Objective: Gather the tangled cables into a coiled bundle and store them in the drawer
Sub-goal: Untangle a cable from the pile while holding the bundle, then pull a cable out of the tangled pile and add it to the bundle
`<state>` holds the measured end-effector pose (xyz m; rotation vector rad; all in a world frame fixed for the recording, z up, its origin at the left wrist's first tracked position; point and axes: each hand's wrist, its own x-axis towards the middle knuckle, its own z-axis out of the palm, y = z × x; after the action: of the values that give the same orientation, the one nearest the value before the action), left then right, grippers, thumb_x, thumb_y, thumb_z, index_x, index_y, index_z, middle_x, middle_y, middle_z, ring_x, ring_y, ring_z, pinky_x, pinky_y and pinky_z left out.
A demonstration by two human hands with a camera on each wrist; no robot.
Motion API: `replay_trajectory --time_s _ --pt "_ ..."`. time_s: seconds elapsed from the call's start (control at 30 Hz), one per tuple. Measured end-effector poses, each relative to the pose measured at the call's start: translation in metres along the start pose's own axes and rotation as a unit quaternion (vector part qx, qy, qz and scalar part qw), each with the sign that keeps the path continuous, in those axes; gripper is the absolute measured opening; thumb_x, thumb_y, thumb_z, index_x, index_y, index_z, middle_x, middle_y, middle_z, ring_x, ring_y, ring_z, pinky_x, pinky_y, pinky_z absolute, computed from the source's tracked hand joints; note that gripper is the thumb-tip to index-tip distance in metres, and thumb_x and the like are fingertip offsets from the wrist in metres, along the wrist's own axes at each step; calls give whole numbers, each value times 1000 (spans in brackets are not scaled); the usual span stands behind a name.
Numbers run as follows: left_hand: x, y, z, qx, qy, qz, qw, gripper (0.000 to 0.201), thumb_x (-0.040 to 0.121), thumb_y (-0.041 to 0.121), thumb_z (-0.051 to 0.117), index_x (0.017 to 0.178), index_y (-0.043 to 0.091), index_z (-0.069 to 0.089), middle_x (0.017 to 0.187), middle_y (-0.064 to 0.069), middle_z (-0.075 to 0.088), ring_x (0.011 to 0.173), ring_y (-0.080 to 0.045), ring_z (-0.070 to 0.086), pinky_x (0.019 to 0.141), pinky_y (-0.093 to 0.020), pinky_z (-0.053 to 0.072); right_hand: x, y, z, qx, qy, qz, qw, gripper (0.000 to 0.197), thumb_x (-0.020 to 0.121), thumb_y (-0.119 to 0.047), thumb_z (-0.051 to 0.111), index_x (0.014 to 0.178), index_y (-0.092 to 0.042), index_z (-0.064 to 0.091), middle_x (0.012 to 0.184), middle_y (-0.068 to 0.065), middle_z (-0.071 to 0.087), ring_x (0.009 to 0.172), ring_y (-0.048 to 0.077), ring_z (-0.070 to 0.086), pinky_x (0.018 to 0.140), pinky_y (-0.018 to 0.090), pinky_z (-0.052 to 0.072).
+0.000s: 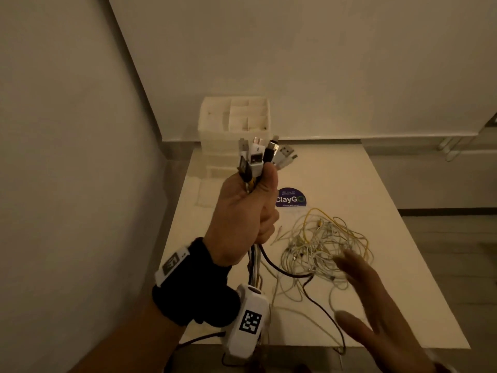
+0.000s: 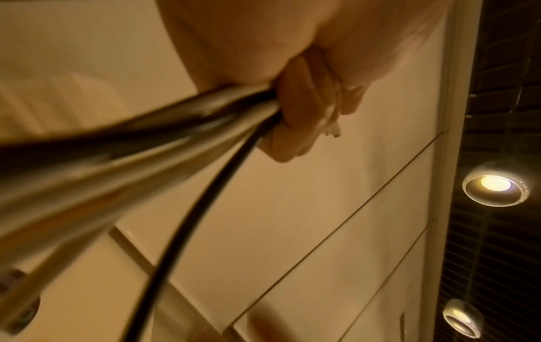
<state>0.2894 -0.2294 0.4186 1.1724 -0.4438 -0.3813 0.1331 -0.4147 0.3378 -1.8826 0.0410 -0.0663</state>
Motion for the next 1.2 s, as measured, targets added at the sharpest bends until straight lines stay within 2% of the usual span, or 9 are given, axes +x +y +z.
replay_trajectory --time_s 0.1,0.23,0.3,0.37,0.53,0.67,0.9,1.07,1.2 --pt "-9 -5 15 -18 -32 -18 999 46 97 34 41 64 10 21 50 -7 13 31 -9 15 39 -13 19 52 -32 42 -45 -153 -82 984 81 80 -34 68 145 -41 21 145 -33 35 135 -7 33 108 13 29" --pt "-20 0 17 -28 -55 -23 998 46 96 34 43 62 11 22 48 -4 16 32 -8 16 39 -12 19 80 -38 82 41 -209 -65 975 26 83 -23 65 98 -3 61 91 21 65 82 35 63 74 48 53" --pt "-22 11 9 -48 -49 -16 998 45 93 38 45 62 13 25 46 1 21 31 -7 17 38 -12 18 74 -22 95 42 -189 -59 979 29 88 -33 63 64 -19 54 57 3 53 52 18 51 55 33 42" --pt "-21 20 1 -74 -44 -14 996 42 86 44 49 63 15 30 45 5 26 31 -6 19 37 -12 19 66 -1 102 28 -160 -41 986 45 87 -44 61 50 -31 40 47 -6 42 44 5 39 52 23 34" --pt "-21 27 1 -73 -37 -3 997 40 90 43 43 63 16 31 45 6 26 31 -6 17 38 -12 18 53 25 97 -23 -214 22 976 52 74 -58 57 48 -14 61 51 16 59 47 13 55 55 22 46" --pt "-13 42 10 -75 -52 28 995 38 93 42 35 68 16 24 44 6 24 31 -6 15 38 -12 16 44 63 93 -16 -222 97 970 53 77 -53 63 56 -5 61 54 6 61 50 12 57 60 24 49" --pt "-2 59 25 -55 -76 54 994 39 94 43 28 74 14 10 45 3 17 31 -7 11 39 -12 14 20 141 82 -105 -245 227 937 58 82 -63 58 45 -21 41 46 -7 42 41 3 40 57 25 35" --pt "6 44 37 -75 -83 37 993 51 81 50 47 74 13 12 45 4 18 32 -8 10 38 -12 14 16 158 80 -145 -203 222 943 69 66 -86 45 48 -21 28 46 -4 27 37 6 29 49 26 22" --pt "17 37 45 -55 -82 26 995 44 91 46 37 73 13 13 44 6 23 32 -9 11 38 -12 14 17 161 77 -166 -201 203 944 70 67 -88 42 47 -22 38 49 -1 36 46 8 37 53 30 27"
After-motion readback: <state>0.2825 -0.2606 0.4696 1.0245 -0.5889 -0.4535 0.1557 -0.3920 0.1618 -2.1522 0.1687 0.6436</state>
